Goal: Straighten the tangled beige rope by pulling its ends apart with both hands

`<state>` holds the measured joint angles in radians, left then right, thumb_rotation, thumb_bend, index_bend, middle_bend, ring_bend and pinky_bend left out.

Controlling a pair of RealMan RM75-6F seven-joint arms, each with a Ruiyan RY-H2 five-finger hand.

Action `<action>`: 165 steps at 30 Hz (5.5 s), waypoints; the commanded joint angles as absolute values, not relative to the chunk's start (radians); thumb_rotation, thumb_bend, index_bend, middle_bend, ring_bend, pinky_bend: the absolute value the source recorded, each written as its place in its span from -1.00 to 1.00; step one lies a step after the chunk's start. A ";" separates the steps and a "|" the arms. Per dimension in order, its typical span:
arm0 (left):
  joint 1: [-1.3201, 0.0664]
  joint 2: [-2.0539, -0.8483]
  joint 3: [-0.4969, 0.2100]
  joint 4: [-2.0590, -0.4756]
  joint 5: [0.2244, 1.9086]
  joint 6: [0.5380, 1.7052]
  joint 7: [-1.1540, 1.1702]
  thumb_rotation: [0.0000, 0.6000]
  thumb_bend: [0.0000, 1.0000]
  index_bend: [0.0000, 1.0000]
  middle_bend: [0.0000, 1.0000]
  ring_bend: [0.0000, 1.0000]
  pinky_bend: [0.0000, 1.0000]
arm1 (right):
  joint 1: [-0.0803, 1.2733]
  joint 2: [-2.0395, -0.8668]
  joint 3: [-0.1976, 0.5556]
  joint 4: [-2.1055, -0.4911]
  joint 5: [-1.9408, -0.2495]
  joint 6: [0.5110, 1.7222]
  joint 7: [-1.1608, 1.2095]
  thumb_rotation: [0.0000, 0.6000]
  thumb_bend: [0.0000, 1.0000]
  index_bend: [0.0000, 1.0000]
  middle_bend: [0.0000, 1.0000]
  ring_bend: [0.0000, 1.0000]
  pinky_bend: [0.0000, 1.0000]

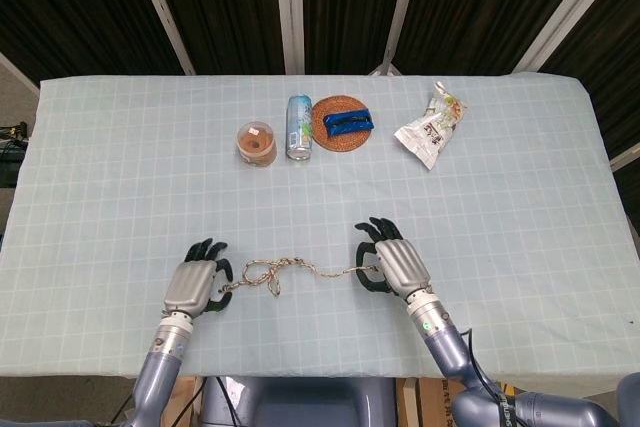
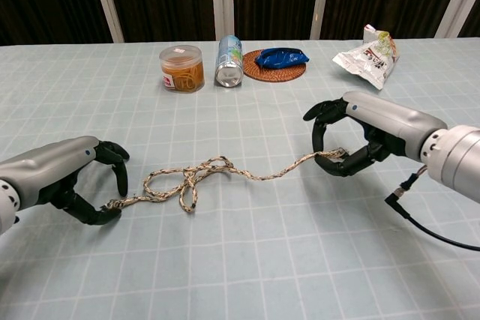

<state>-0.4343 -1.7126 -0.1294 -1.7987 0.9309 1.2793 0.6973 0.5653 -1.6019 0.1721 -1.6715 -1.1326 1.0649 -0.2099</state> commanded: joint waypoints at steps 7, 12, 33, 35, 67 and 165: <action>-0.449 -1.733 -0.129 -1.785 0.907 1.279 0.700 1.00 -0.14 0.04 -0.75 -1.00 -1.00 | 0.566 -1.603 0.170 -1.673 -1.129 1.066 -0.214 1.00 -0.07 0.28 -0.63 -1.00 -1.00; -0.454 -1.743 -0.125 -1.779 0.909 1.282 0.694 1.00 0.02 0.10 -0.72 -1.00 -1.00 | 0.564 -1.603 0.166 -1.672 -1.128 1.066 -0.214 1.00 -0.07 0.28 -0.63 -1.00 -1.00; -0.453 -1.669 -0.148 -1.827 0.959 1.317 0.642 1.00 0.09 0.14 -0.69 -1.00 -1.00 | 0.549 -1.562 0.174 -1.694 -1.121 1.084 -0.204 1.00 -0.07 0.28 -0.63 -1.00 -1.00; -0.454 -1.647 -0.163 -1.844 0.956 1.319 0.634 1.00 0.09 0.14 -0.69 -1.00 -1.00 | 0.544 -1.547 0.176 -1.700 -1.116 1.088 -0.201 1.00 -0.07 0.28 -0.63 -1.00 -1.00; -0.325 -1.246 -0.169 -1.937 1.030 1.332 0.319 1.00 0.09 0.16 -0.68 -1.00 -1.00 | 0.364 -1.220 0.165 -1.646 -1.161 1.172 0.053 1.00 -0.07 0.29 -0.63 -1.00 -1.00; -0.129 -1.127 0.054 -1.691 1.509 1.552 0.164 1.00 -0.82 -0.94 -1.00 -1.00 -1.00 | 0.083 -1.103 0.030 -1.640 -1.530 1.555 0.089 1.00 -0.45 -1.00 -1.00 -1.00 -1.00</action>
